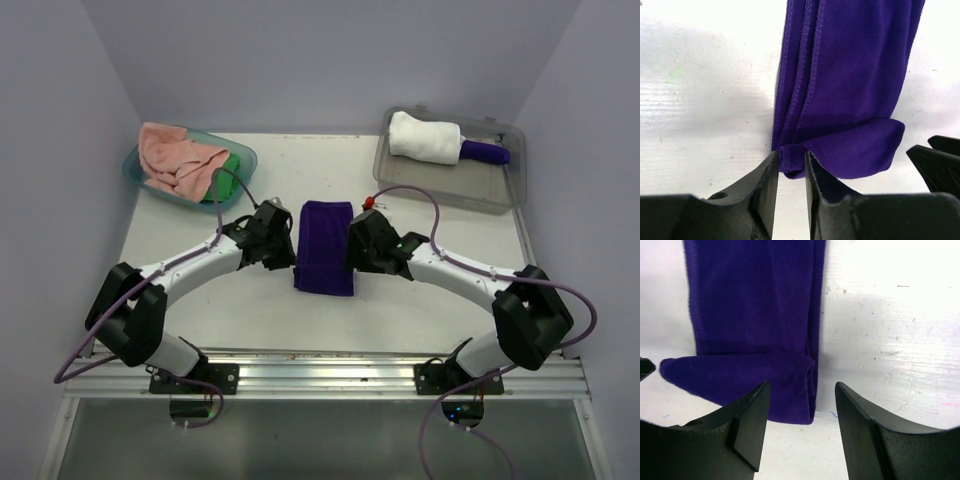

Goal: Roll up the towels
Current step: Roll the towel

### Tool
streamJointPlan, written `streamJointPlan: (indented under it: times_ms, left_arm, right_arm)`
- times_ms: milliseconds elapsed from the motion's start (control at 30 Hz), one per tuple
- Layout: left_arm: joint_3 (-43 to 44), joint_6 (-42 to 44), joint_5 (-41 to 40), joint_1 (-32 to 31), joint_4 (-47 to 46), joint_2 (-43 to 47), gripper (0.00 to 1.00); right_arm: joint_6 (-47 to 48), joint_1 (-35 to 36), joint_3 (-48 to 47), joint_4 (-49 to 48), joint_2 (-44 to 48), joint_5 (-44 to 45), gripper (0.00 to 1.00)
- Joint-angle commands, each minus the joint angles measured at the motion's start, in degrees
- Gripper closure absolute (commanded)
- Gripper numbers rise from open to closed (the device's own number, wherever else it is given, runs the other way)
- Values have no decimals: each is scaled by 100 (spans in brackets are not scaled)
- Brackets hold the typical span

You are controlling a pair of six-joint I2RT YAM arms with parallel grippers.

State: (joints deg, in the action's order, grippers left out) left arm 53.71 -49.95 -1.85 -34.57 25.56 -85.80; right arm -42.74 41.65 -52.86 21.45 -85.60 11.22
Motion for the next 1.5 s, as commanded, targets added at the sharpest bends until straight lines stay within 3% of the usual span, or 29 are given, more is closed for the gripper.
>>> streamJointPlan:
  times_ms: [0, 100, 267, 400, 667, 967, 1033, 1133, 1467]
  left_arm:
    - [148, -58, -194, -59, 327, 178, 71]
    - [26, -137, -97, -147, 134, 169, 71]
    - [86, -85, -149, -156, 72, -59, 66]
    - [183, -76, -228, -156, -34, -332, 65]
    - [403, 73, -316, -138, -25, -815, 64]
    - [368, 258, -430, 81, 159, -570, 57]
    - [298, 258, -492, 143, 212, -508, 45]
    - [87, 293, -457, 275, 142, -315, 36]
    - [-379, 241, -475, 863, 177, 677, 36]
  right_arm:
    - [82, 1, -251, 35, 272, 108, 41]
    - [117, 80, -321, -36, 176, -67, 43]
    - [108, 168, -313, -211, -35, -304, 68]
    - [91, 159, -444, -414, -429, -480, 79]
    - [-32, 168, -454, -686, -1441, -455, 84]
    - [-208, 159, -269, -695, -1828, -191, 84]
    - [-217, 116, -277, -677, -1889, -226, 84]
    - [-235, 89, -260, -660, -1934, -261, 84]
    - [-217, 89, -137, -651, -1899, -287, 84]
